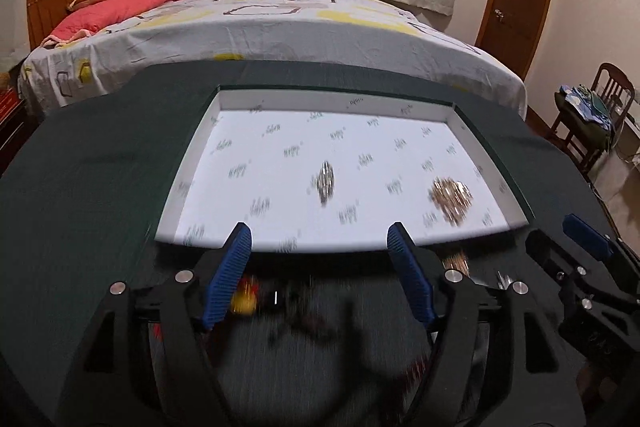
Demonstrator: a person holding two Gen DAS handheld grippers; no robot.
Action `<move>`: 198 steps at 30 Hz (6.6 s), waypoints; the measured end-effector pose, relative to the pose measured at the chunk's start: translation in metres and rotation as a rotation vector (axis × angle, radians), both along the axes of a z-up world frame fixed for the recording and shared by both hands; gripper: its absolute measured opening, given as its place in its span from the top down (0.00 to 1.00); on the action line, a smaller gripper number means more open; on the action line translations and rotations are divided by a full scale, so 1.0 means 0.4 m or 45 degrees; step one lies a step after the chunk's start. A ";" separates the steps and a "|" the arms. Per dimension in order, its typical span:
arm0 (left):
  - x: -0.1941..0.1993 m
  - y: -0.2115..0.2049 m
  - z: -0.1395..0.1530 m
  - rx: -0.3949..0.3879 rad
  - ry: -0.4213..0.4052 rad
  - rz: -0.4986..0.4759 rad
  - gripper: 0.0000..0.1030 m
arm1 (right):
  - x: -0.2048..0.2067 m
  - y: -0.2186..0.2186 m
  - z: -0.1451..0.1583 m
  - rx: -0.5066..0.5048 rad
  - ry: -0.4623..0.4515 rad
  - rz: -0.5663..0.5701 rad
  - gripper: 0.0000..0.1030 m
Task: Organize jewelry
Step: 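Grasp the dark red bead necklace with the left tool, then grasp the white jade bangle with the right tool while the left tool holds the beads, then carry the beads and bangle into the tray and open both tools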
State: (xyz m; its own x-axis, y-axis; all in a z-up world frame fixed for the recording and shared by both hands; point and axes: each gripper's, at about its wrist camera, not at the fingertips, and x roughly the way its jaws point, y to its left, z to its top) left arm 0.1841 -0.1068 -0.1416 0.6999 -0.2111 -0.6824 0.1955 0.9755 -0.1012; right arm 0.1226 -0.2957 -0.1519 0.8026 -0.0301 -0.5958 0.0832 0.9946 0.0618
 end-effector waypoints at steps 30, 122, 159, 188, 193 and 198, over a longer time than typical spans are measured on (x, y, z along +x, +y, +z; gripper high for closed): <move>-0.202 -0.149 -0.130 0.124 0.108 -0.089 0.28 | -0.172 -0.145 -0.064 0.139 0.057 -0.151 0.32; -0.189 0.223 0.012 -0.039 -0.046 0.161 0.94 | -0.039 0.126 -0.005 0.032 0.088 0.125 0.34; 0.271 0.077 -0.084 -0.035 0.084 0.025 0.94 | 0.361 0.177 -0.071 0.077 0.171 0.236 0.34; 0.277 0.095 -0.101 -0.056 0.140 0.029 0.61 | 0.366 0.171 -0.071 0.055 0.197 0.223 0.28; 0.229 0.099 -0.058 -0.058 0.062 0.045 0.48 | 0.294 0.131 -0.010 0.101 0.101 0.185 0.28; 0.165 0.097 -0.014 -0.050 -0.016 0.035 0.46 | 0.205 0.080 0.026 0.121 0.036 0.127 0.28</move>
State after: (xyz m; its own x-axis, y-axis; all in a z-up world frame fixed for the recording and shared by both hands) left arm 0.2503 -0.0679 -0.1473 0.7143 -0.2182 -0.6650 0.1704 0.9758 -0.1371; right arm 0.2047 -0.2639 -0.1414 0.7815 0.1070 -0.6147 -0.0131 0.9878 0.1553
